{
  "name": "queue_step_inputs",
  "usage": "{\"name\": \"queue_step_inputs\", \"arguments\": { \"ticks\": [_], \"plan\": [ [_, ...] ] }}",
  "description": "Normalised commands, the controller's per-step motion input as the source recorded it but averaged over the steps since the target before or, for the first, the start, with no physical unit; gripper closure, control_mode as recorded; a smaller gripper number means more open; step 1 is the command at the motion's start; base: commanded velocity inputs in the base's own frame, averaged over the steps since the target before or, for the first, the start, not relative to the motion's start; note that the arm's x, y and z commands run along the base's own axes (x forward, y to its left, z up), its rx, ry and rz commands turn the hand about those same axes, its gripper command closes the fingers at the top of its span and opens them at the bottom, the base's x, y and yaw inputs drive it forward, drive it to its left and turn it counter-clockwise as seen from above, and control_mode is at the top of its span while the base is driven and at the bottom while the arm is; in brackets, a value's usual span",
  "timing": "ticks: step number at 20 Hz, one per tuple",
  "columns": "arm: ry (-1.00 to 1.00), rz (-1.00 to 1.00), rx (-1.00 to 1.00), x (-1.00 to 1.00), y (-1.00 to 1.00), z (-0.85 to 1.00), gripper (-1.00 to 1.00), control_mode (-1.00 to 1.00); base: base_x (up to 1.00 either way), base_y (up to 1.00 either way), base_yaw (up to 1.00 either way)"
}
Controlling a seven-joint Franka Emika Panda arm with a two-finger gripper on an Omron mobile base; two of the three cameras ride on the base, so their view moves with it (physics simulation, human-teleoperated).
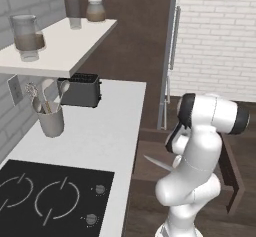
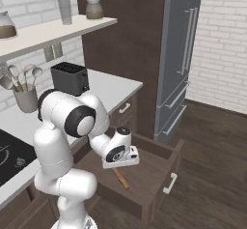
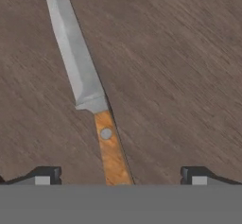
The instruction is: Pick up the knife from the drawer and place it on the cutting board. Then place the meat from the plate to the cutting board.
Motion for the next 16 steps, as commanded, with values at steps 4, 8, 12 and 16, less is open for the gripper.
{"name": "queue_step_inputs", "arguments": {
  "ticks": [4,8,12,16],
  "plan": [
    [0.0,-0.01,0.0,0.01,0.0,-0.16,-1.0,-1.0,0.0,0.0,0.0],
    [0.0,-0.05,0.0,0.22,0.0,-0.14,-1.0,-1.0,0.0,0.0,0.0],
    [0.0,-0.02,-0.01,0.07,0.06,-0.24,-1.0,-1.0,0.0,0.0,0.0],
    [0.0,0.0,-0.01,0.0,0.02,-0.27,-1.0,-1.0,0.0,0.0,0.0]
  ]
}}
